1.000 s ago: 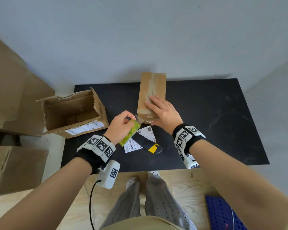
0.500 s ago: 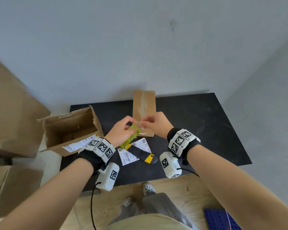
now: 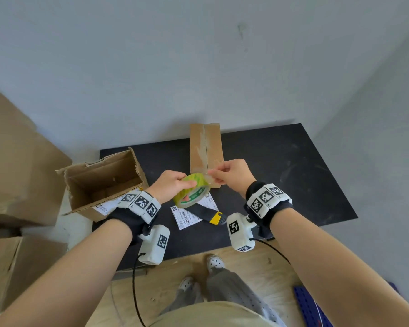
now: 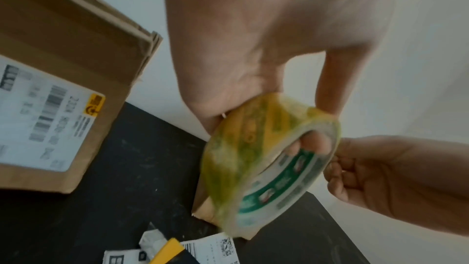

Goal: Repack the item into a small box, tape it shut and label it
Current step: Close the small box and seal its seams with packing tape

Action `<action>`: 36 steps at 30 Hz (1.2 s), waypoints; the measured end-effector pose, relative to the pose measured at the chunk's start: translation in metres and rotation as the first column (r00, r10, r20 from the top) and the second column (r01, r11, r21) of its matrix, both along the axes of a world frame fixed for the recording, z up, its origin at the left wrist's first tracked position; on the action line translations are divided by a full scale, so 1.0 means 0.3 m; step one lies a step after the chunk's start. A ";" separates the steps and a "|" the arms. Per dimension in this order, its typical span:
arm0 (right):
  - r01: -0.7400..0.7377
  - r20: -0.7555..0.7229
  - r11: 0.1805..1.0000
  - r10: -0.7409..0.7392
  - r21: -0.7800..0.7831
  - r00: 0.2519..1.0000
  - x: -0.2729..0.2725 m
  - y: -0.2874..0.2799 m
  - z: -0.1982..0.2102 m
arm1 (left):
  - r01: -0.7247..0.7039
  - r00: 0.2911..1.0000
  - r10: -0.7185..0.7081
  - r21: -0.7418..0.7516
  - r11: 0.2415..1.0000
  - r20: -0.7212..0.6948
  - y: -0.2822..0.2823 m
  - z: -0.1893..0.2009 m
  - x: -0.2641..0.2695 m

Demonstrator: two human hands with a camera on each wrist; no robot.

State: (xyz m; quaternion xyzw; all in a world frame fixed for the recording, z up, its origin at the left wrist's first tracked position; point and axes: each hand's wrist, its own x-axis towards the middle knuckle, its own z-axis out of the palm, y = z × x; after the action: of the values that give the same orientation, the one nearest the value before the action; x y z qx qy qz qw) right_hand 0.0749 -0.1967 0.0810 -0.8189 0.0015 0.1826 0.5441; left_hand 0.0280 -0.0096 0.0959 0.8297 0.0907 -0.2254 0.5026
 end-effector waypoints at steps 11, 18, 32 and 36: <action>0.274 -0.097 0.955 -0.264 0.113 0.960 -0.025 -0.094 -0.011 | 0.047 0.998 -0.059 0.274 0.961 0.034 0.015 -0.005 0.059; 0.381 -0.146 0.917 -0.364 0.117 0.920 -0.006 -0.118 -0.031 | 0.037 0.991 -0.097 0.500 0.865 0.093 0.016 -0.010 0.098; 0.468 -0.240 0.879 -0.437 0.088 0.867 0.024 -0.066 -0.066 | -0.021 0.986 -0.104 0.712 0.702 0.132 0.016 -0.071 0.160; 0.469 -0.251 0.880 -0.439 0.071 0.863 0.033 -0.069 -0.081 | -0.005 0.986 -0.113 0.704 0.710 0.120 0.012 -0.086 0.161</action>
State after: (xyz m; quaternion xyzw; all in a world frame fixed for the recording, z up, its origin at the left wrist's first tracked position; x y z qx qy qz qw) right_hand 0.0850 -0.2175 0.0566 -0.7321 0.2449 0.1414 0.6198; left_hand 0.0762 -0.0060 0.0700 0.9754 0.1058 -0.1238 0.1483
